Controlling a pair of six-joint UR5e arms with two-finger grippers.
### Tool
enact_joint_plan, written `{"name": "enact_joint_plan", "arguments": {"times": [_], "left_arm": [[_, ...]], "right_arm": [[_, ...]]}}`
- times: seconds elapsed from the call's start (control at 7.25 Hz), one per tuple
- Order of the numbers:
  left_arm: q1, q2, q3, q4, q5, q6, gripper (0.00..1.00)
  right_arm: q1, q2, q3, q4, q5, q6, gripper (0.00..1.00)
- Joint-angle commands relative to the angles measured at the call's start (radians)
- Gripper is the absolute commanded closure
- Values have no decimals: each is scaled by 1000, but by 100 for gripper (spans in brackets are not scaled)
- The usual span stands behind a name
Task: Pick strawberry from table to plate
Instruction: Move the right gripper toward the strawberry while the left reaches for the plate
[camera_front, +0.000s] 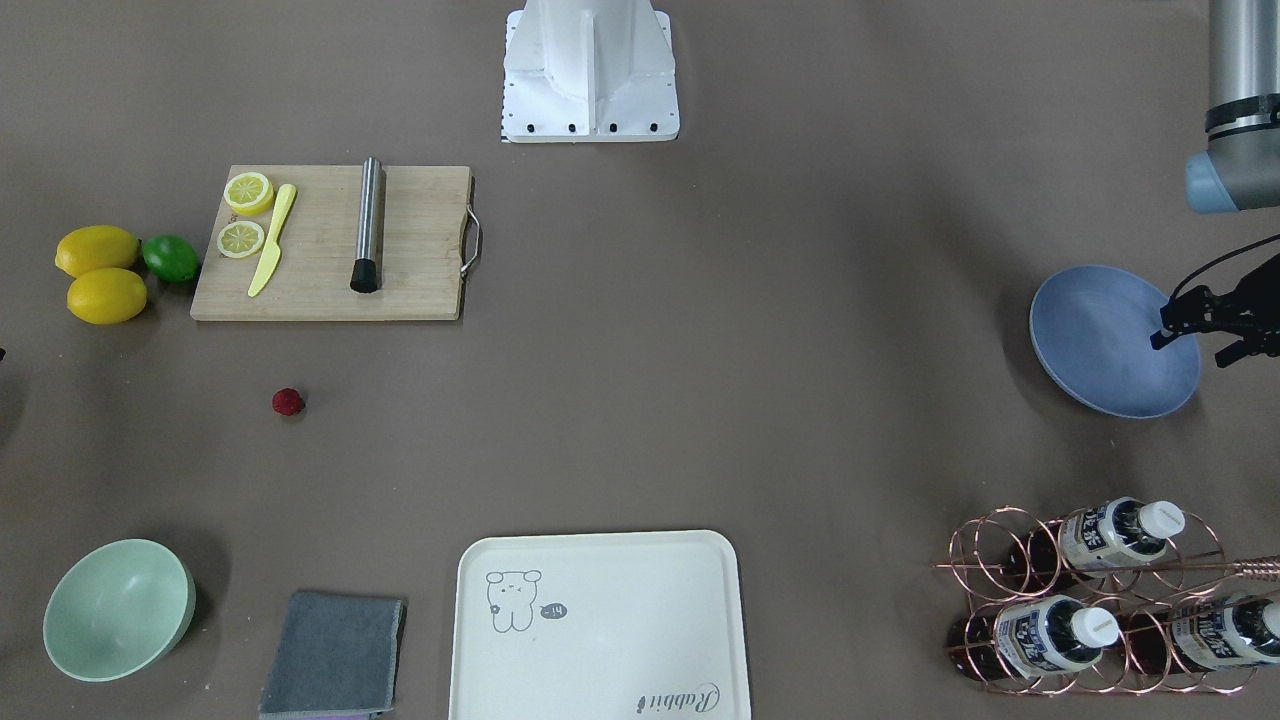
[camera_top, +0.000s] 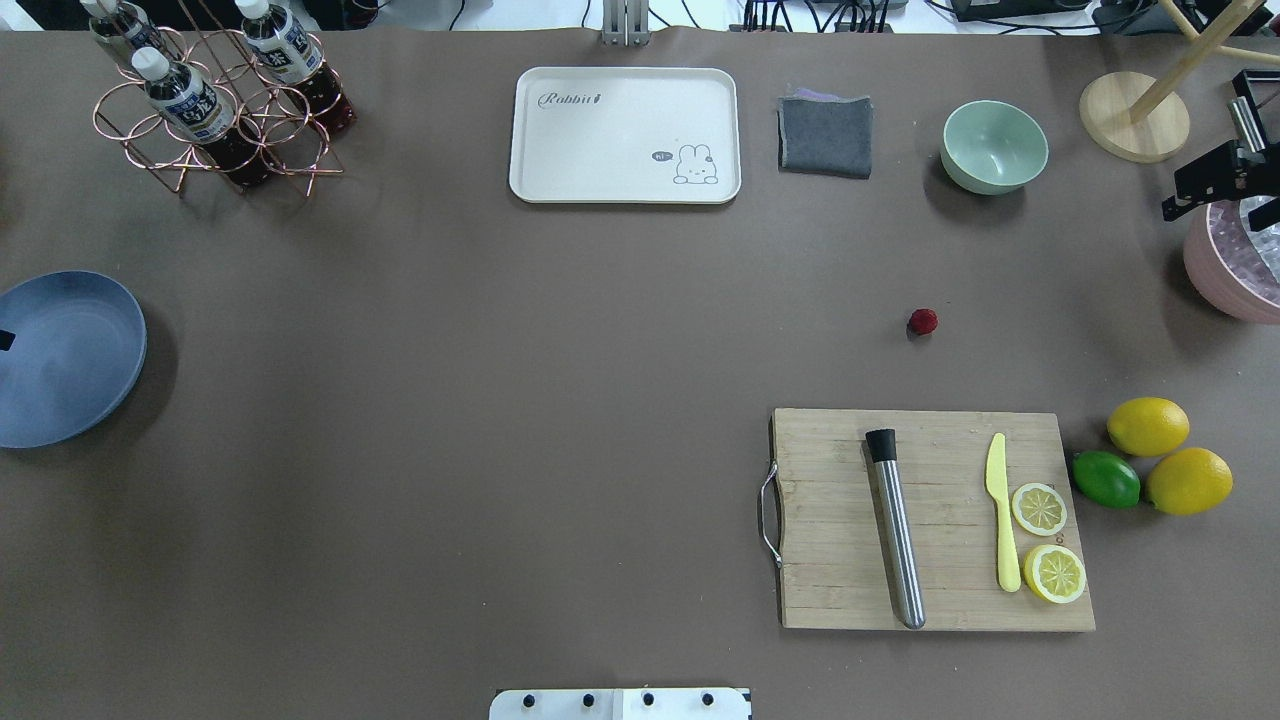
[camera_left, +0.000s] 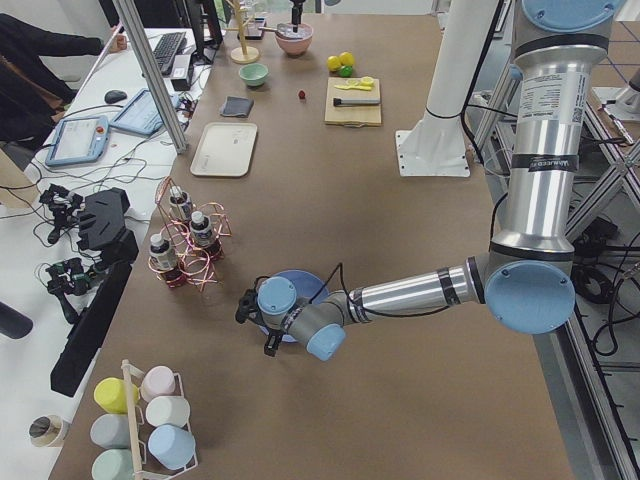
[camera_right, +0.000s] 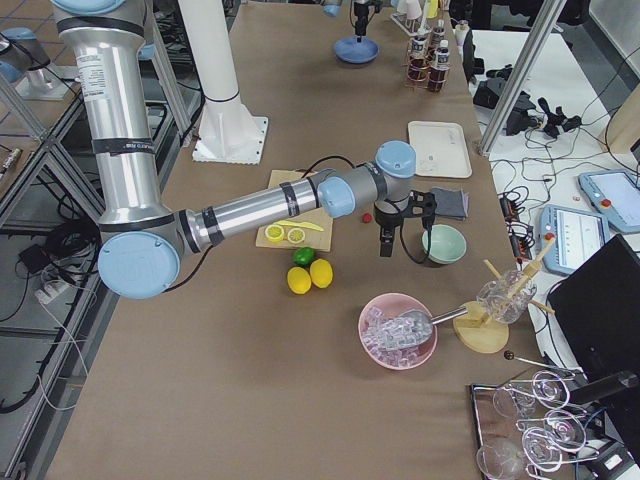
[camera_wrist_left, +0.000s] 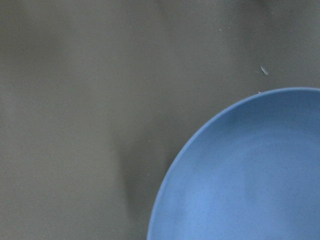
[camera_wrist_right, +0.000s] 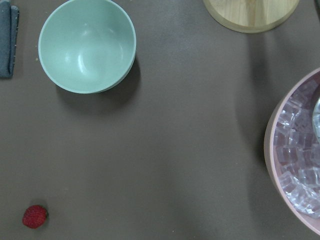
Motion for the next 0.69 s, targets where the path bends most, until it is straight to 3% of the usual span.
{"name": "enact_joint_plan", "arguments": {"times": [0.0,0.14,0.41,0.55], "left_arm": [[10,-1,1,0,0,0,41],[10,-2,1,0,0,0,55],[10,0,1,-3,0,3,60],[10,0,1,0,-3,-4,100]], "right_arm": [[-46,8,-4,35,-4,34,0],[-70,13,-5,35,-2,35,0],[-118,27,-8,36,-4,41,0],[-135,33,-5,36,-2,62,0]]}}
